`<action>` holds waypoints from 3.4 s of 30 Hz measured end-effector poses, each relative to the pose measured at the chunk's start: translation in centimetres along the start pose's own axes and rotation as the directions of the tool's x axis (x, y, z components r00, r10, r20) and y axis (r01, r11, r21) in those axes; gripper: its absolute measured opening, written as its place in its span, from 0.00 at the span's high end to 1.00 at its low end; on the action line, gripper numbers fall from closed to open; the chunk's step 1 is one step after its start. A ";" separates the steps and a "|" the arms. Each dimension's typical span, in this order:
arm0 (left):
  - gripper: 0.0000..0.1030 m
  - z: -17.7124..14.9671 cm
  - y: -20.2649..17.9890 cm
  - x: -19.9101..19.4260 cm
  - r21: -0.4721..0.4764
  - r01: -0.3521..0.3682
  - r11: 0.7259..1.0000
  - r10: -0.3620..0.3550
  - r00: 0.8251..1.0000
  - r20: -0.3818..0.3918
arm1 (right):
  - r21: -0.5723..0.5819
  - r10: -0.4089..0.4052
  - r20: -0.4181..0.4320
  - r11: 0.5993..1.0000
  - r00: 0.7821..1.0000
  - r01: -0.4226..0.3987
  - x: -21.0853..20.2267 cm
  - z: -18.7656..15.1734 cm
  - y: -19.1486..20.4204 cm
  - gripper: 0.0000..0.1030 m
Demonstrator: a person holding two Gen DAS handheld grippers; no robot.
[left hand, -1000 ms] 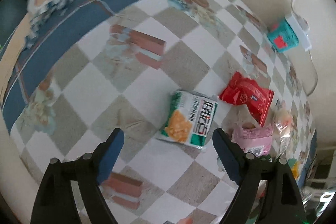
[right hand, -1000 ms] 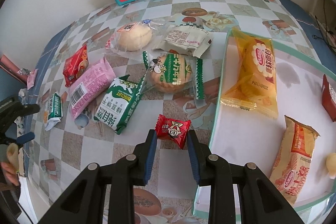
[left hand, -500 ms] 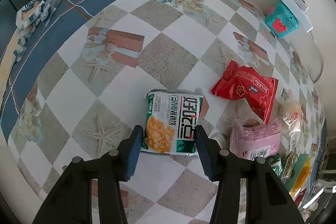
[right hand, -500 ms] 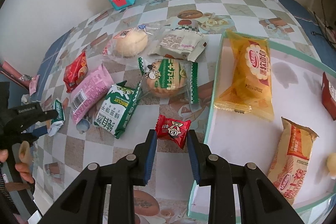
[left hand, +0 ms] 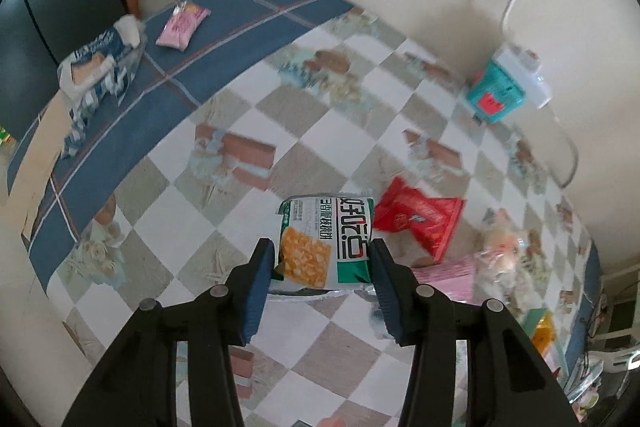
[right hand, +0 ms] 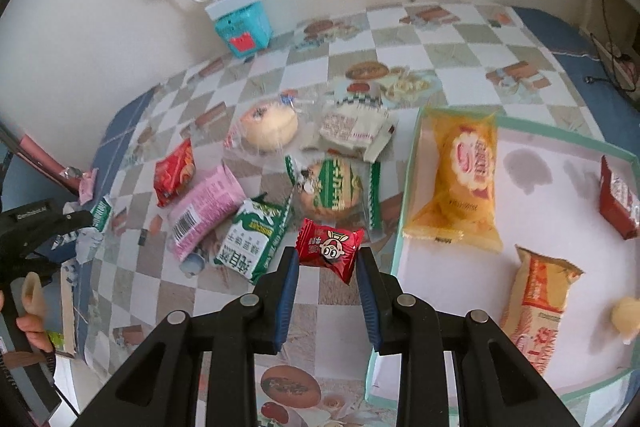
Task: Organize snacks
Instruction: 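Lift the red candy over the tray with the right tool while the left tool lifts the biscuit packet, then lower the biscuit packet into the tray and open the left tool while the right tool drops the candy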
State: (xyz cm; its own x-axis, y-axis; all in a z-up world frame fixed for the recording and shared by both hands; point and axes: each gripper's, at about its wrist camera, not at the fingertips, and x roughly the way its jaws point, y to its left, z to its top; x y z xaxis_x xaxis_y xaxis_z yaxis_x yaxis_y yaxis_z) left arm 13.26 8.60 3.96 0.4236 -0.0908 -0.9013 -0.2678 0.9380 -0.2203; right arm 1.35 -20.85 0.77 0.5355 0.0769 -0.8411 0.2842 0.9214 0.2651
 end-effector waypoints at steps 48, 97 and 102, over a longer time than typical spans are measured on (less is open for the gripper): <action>0.27 -12.5 -17.4 5.7 0.337 0.076 0.938 0.019 0.962 -0.272 | 0.426 -0.244 0.021 0.879 0.969 0.212 -7.7 -1.0 -19.8 0.69; 0.21 -13.4 -21.0 4.4 0.359 0.238 0.902 -0.144 0.952 -0.269 | 0.440 -0.245 -0.061 0.863 0.968 0.247 -5.6 -1.6 -20.8 0.69; 0.21 -14.4 -22.9 3.9 0.435 0.273 0.858 -0.170 0.950 -0.261 | 0.442 -0.246 -0.063 0.862 0.967 0.248 -5.5 -1.7 -20.9 0.69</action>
State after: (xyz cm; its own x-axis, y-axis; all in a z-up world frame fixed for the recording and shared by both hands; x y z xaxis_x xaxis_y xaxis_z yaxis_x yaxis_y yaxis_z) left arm 8.58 -18.03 0.16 0.2220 -0.3328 -0.9165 0.2623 0.9257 -0.2726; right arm -8.88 -39.88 -0.89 0.3974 -0.1284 -0.9086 0.7292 0.6453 0.2278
